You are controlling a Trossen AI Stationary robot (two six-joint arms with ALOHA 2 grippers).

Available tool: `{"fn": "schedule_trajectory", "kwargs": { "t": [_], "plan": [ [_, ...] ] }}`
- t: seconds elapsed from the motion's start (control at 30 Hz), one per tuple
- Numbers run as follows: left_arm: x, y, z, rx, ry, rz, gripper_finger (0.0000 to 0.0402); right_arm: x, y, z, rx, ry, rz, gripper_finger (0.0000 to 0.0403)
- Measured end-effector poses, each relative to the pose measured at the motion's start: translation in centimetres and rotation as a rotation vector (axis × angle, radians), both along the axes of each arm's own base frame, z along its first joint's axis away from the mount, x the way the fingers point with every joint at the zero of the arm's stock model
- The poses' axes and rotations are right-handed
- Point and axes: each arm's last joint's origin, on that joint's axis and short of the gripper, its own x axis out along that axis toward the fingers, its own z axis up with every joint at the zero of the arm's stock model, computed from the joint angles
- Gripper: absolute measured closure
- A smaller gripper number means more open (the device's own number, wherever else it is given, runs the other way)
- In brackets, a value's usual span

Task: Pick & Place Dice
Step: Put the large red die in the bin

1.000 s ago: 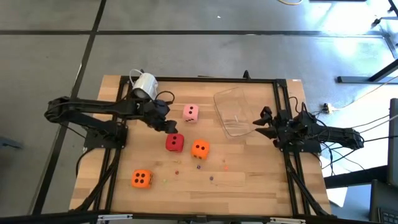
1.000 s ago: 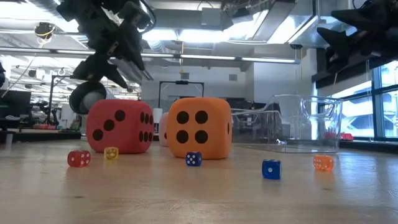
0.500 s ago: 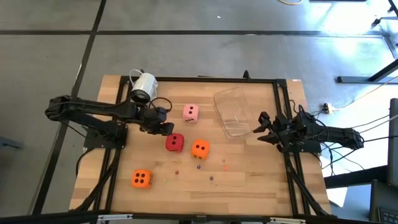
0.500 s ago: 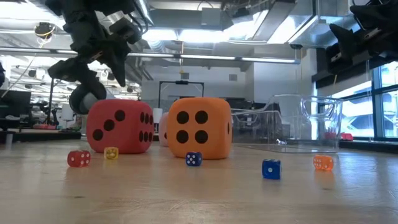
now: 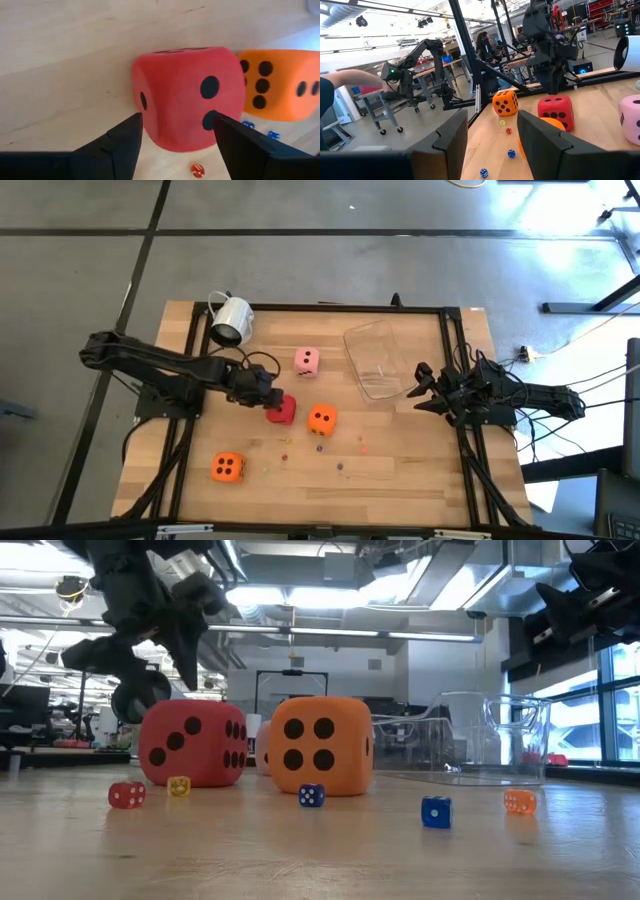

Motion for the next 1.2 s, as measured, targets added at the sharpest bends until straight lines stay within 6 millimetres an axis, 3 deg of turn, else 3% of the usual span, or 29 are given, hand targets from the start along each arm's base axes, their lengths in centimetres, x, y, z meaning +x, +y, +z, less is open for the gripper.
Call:
{"fn": "schedule_trajectory", "kwargs": {
  "t": [0.4,0.57,0.7,0.9,1.1,1.2],
  "plan": [
    [2.1,-0.2,-2.4,0.012,0.056,-0.067,0.0162,0.0,0.1,0.0,0.015,0.008,0.029,0.023],
    [2.8,-0.3,-4.1,-0.015,0.118,-0.096,0.0162,0.0,0.1,0.0,0.015,0.008,0.029,0.023],
    [3.8,-0.5,-5.8,-0.046,0.06,-0.147,0.017,0.0,0.1,0.0,0.017,0.008,0.029,0.023],
    [5.3,-0.6,-7.2,-0.028,-0.003,-0.191,0.0237,0.0,0.1,0.0,0.017,0.007,0.029,0.023],
    [5.5,-0.6,-7.2,-0.012,-0.025,-0.206,0.0326,0.0,0.1,0.0,0.017,0.005,0.029,0.023],
    [5.5,-0.6,-7.1,-0.012,-0.034,-0.207,0.0341,0.0,0.1,0.0,0.017,0.006,0.029,0.023]
  ]
}}
